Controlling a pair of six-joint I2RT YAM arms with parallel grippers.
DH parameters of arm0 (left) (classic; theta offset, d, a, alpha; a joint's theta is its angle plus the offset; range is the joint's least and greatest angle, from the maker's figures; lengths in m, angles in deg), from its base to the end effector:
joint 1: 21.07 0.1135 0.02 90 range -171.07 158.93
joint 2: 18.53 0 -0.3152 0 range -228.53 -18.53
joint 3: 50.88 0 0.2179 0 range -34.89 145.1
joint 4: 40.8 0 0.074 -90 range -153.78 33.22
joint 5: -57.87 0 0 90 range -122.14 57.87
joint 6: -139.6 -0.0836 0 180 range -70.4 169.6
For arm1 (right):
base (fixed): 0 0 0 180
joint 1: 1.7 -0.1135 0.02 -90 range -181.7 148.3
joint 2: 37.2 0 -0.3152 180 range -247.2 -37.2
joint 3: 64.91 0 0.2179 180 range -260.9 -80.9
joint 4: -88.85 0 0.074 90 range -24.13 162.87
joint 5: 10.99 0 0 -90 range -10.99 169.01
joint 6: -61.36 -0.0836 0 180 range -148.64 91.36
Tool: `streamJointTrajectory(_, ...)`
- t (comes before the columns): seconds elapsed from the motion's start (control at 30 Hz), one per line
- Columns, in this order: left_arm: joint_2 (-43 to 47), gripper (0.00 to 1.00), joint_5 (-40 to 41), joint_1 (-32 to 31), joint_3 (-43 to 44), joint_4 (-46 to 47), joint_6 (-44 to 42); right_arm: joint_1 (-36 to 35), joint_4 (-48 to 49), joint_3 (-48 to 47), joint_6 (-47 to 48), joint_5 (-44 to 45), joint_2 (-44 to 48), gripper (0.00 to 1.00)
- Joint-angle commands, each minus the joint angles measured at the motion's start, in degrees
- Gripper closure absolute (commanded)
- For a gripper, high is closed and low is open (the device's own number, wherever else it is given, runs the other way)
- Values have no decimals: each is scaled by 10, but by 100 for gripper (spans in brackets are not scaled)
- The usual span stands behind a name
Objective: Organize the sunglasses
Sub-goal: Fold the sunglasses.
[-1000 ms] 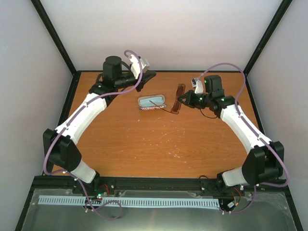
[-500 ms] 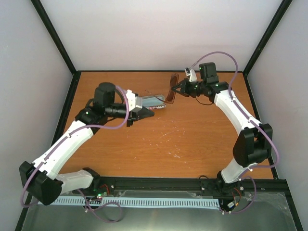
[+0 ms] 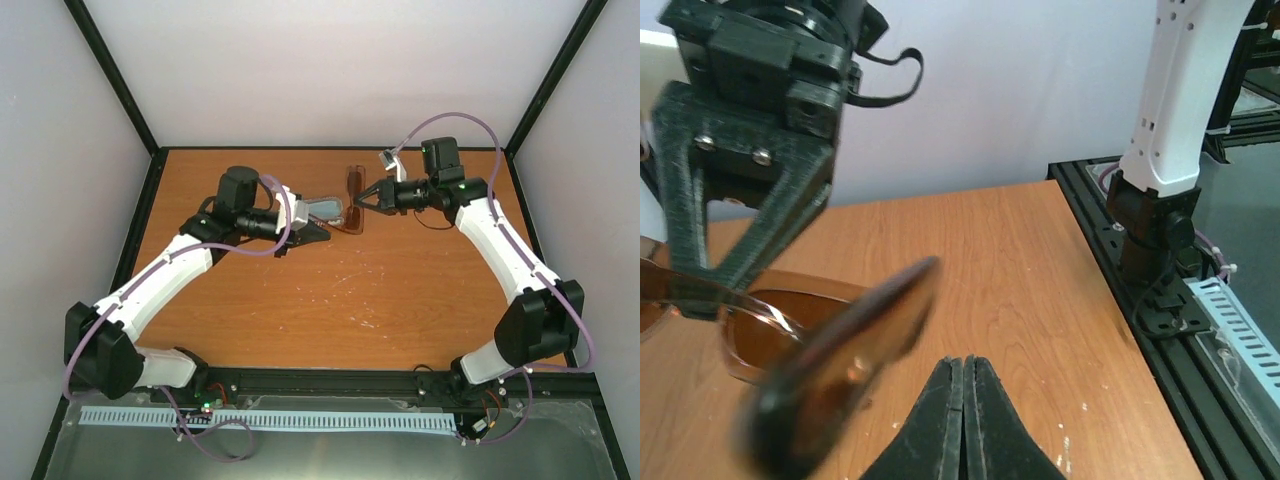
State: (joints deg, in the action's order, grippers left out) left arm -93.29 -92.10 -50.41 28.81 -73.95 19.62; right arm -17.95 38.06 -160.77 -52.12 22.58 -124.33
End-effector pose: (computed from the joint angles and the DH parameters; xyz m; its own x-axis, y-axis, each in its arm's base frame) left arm 0.1880 -0.1887 0.3816 0.0978 0.2319 -0.9678 0.9944 -0.0617 0.0857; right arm 0.2770 0.1533 0.3808 -0.8882 -0.0294 -0.4586 -0.4304 0.4028 0.8078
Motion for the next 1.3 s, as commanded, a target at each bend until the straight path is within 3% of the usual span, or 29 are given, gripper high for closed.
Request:
streamJointTrajectory(0.0, -15, 98, -35, -2, 39, 64, 1, -16, 5, 15, 3, -23, 27, 97)
streamJointTrajectory(0.17, -37, 98, -45, -2, 68, 70, 20, -26, 23, 43, -15, 9, 46, 97)
streamJointTrajectory(0.33, -30, 99, -49, -7, 60, -5, -22, -24, 75, 60, -49, 29, 44, 97)
streamJointTrajectory(0.63, 5, 99, 84, 6, -71, -16, -29, -24, 91, 3, -49, -43, 14, 97)
streamJointTrajectory(1.07, 26, 99, 35, 14, -7, -18, 23, -25, 82, 35, -29, -19, 5, 97)
streamJointTrajectory(1.27, 64, 99, 8, 19, -11, -72, -15, -22, 108, 42, -36, -20, -18, 97)
